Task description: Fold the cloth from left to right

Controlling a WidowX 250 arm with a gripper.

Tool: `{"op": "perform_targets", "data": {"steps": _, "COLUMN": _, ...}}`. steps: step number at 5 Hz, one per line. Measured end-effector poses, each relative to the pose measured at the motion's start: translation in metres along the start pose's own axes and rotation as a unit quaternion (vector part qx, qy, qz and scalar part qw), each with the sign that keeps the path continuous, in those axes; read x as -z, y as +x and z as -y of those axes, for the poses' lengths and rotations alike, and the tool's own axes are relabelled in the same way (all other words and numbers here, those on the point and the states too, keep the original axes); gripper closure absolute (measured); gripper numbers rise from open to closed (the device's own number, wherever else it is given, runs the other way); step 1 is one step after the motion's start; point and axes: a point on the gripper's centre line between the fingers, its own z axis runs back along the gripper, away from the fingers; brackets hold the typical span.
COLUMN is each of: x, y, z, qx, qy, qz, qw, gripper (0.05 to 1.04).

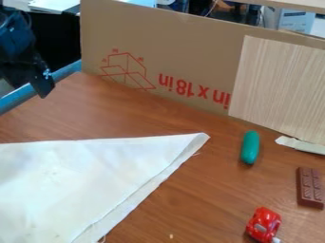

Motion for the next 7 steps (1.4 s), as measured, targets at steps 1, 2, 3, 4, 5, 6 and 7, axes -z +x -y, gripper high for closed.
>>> {"op": "perform_targets", "data": {"steps": 1, "x": 0.010, "y": -0.005, "z": 0.002, "qx": -0.003, "qy": -0.012, "qz": -0.012, "qw": 0.9999, "gripper": 0.083}}
{"op": "perform_targets", "data": {"steps": 2, "x": 0.018, "y": -0.016, "z": -0.018, "qx": -0.021, "qy": -0.009, "qz": -0.008, "qw": 0.9997, "gripper": 0.083}}
{"op": "perform_targets", "data": {"steps": 3, "x": 0.025, "y": -0.024, "z": -0.035, "qx": -0.036, "qy": 0.007, "qz": 0.001, "qw": 0.9993, "gripper": 0.082}}
{"op": "perform_targets", "data": {"steps": 4, "x": 0.032, "y": -0.039, "z": -0.063, "qx": -0.069, "qy": 0.010, "qz": -0.009, "qw": 0.9975, "gripper": 0.083}}
{"op": "perform_targets", "data": {"steps": 5, "x": 0.036, "y": -0.050, "z": -0.089, "qx": -0.080, "qy": 0.014, "qz": -0.011, "qw": 0.9966, "gripper": 0.083}}
{"op": "perform_targets", "data": {"steps": 6, "x": 0.037, "y": -0.069, "z": -0.106, "qx": -0.070, "qy": 0.018, "qz": -0.004, "qw": 0.9974, "gripper": 0.083}}
{"op": "perform_targets", "data": {"steps": 7, "x": 0.031, "y": -0.089, "z": -0.123, "qx": -0.075, "qy": -0.002, "qz": -0.014, "qw": 0.9971, "gripper": 0.083}}
